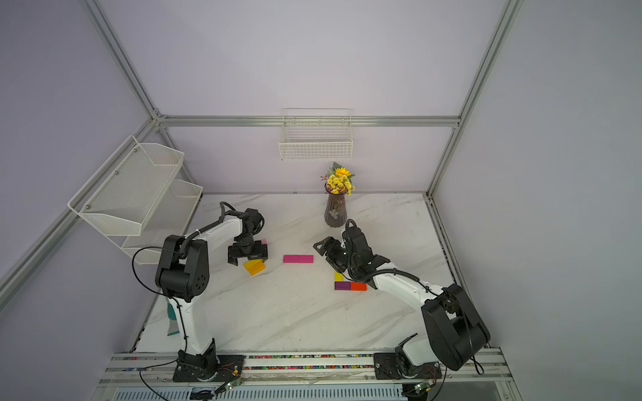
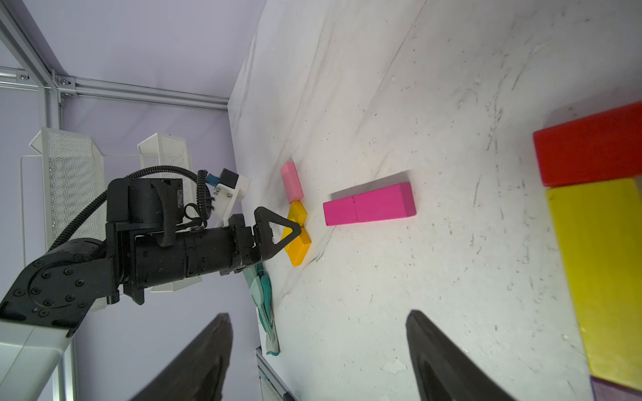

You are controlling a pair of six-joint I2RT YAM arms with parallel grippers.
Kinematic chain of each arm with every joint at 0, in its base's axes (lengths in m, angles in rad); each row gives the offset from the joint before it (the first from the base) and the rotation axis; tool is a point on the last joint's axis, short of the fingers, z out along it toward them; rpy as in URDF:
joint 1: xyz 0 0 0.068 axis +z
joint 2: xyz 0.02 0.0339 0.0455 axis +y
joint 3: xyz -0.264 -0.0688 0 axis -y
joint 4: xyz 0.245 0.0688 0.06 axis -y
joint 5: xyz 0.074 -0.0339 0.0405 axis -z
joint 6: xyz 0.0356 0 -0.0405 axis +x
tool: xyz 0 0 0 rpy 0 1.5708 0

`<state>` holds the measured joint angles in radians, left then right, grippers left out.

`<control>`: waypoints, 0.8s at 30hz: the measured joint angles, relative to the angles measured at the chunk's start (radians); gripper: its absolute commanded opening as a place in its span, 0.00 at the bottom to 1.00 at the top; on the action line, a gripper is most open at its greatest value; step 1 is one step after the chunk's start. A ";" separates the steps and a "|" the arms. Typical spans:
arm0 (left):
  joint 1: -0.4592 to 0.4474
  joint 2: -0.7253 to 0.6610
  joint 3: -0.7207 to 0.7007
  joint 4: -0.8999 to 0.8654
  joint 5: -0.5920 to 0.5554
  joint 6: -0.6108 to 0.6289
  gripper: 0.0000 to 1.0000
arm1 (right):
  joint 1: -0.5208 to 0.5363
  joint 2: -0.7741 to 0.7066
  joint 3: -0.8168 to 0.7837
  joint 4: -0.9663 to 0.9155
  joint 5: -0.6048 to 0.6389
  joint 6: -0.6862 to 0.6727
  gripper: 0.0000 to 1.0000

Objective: Assemble the letter c with building blocks
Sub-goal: Pick up the building block from the center of the board.

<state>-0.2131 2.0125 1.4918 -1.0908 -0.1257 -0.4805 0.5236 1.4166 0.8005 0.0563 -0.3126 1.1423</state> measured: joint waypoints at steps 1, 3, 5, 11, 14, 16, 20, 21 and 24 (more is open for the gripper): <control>0.000 0.006 0.004 -0.003 -0.006 -0.006 1.00 | -0.001 -0.006 -0.005 -0.003 0.000 0.000 0.81; 0.000 0.016 0.011 -0.008 -0.015 -0.011 1.00 | -0.003 -0.016 -0.010 -0.007 0.000 0.000 0.81; 0.002 0.023 0.011 -0.011 -0.021 -0.019 1.00 | -0.003 -0.020 -0.014 -0.008 0.000 0.000 0.81; 0.023 0.023 0.011 -0.018 -0.026 -0.033 1.00 | -0.005 -0.023 -0.014 -0.022 0.000 -0.001 0.81; 0.045 0.024 0.016 -0.020 -0.025 -0.033 1.00 | -0.006 -0.040 -0.019 -0.029 0.003 -0.002 0.81; 0.058 0.030 0.025 -0.021 -0.024 -0.033 1.00 | -0.006 -0.051 -0.019 -0.029 0.004 -0.002 0.81; 0.076 0.047 0.045 -0.016 -0.018 -0.032 0.99 | -0.006 -0.060 -0.019 -0.032 0.008 -0.002 0.81; 0.079 0.053 0.048 -0.013 -0.016 -0.032 0.99 | -0.006 -0.061 -0.019 -0.033 0.008 -0.002 0.81; 0.087 0.067 0.065 -0.013 0.002 -0.032 0.94 | -0.006 -0.064 -0.019 -0.048 0.013 -0.002 0.81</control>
<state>-0.1257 2.0796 1.5570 -1.1042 -0.1238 -0.5129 0.5175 1.3521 0.7811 0.0082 -0.3000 1.1404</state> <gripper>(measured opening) 0.969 0.806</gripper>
